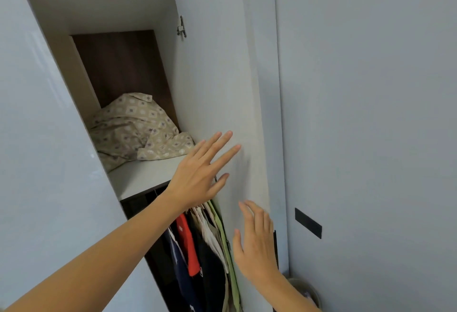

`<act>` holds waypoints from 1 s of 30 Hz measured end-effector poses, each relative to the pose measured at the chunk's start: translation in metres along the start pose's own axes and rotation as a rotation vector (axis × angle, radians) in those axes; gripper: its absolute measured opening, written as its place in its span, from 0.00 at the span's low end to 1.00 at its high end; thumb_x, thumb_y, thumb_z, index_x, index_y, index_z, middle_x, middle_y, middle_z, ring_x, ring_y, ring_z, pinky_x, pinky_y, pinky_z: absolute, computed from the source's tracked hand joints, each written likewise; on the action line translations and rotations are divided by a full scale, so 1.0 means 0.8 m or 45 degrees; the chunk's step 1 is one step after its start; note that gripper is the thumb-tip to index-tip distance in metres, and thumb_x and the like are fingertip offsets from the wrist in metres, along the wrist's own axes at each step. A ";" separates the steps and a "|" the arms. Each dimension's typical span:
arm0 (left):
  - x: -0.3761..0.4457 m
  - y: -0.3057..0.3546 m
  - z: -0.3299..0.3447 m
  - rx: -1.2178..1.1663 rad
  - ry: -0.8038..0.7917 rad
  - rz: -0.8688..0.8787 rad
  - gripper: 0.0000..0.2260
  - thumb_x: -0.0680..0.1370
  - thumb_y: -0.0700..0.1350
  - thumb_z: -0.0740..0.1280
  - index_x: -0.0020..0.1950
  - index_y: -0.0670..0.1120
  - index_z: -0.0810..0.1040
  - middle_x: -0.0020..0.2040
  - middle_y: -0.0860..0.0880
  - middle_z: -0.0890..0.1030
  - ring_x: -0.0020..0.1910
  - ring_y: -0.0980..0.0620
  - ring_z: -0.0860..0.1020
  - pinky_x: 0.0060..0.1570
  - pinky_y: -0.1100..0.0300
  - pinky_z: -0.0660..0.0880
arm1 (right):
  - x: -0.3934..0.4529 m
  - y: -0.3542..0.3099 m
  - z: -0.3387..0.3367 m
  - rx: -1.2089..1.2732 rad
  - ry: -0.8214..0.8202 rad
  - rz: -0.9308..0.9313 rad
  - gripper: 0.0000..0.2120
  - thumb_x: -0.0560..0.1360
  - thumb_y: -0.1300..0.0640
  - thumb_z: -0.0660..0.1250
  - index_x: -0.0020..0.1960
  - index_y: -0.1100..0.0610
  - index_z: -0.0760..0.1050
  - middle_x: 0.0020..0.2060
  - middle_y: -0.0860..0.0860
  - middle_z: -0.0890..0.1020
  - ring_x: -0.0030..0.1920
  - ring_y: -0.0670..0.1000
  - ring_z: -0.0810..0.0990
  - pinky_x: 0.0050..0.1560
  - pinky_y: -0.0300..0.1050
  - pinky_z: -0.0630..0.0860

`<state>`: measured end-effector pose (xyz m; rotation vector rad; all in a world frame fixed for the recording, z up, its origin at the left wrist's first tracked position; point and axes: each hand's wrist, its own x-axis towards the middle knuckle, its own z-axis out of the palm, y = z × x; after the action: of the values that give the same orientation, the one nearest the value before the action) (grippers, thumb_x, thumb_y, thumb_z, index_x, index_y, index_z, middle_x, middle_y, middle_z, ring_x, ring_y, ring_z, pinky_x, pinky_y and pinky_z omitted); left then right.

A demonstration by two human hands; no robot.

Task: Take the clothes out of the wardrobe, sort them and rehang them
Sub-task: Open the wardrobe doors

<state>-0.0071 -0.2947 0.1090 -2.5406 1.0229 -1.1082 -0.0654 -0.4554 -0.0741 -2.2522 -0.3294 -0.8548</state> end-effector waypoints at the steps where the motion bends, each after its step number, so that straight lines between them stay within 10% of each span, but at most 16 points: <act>1: -0.011 -0.015 -0.002 0.015 -0.013 -0.031 0.31 0.85 0.54 0.63 0.86 0.52 0.56 0.87 0.47 0.51 0.86 0.46 0.51 0.80 0.43 0.61 | 0.004 -0.012 0.010 0.028 -0.037 -0.030 0.31 0.80 0.56 0.65 0.80 0.51 0.61 0.76 0.47 0.64 0.75 0.48 0.65 0.76 0.48 0.65; 12: -0.133 -0.244 -0.013 0.403 -0.234 -0.220 0.30 0.85 0.61 0.53 0.86 0.52 0.57 0.85 0.45 0.59 0.85 0.45 0.52 0.82 0.43 0.56 | 0.097 -0.129 0.183 0.137 -0.345 -0.197 0.31 0.84 0.47 0.58 0.84 0.48 0.53 0.81 0.43 0.56 0.81 0.43 0.53 0.79 0.37 0.48; 22: -0.172 -0.443 -0.011 0.765 -0.401 -0.137 0.30 0.84 0.63 0.49 0.76 0.47 0.76 0.81 0.42 0.68 0.85 0.42 0.51 0.82 0.39 0.48 | 0.212 -0.278 0.335 0.589 -0.756 0.033 0.43 0.83 0.40 0.64 0.85 0.44 0.38 0.84 0.44 0.51 0.83 0.47 0.47 0.82 0.51 0.52; 30: -0.179 -0.459 0.007 0.735 -0.211 -0.007 0.25 0.85 0.58 0.56 0.54 0.42 0.86 0.66 0.38 0.81 0.78 0.37 0.69 0.82 0.38 0.53 | 0.246 -0.316 0.405 0.825 -0.617 0.305 0.16 0.79 0.40 0.67 0.62 0.45 0.73 0.56 0.41 0.82 0.57 0.43 0.80 0.64 0.54 0.78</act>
<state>0.1189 0.0730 0.1760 -2.1209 0.5500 -0.9928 0.1253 -0.0510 0.0123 -1.7984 -0.4646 -0.0374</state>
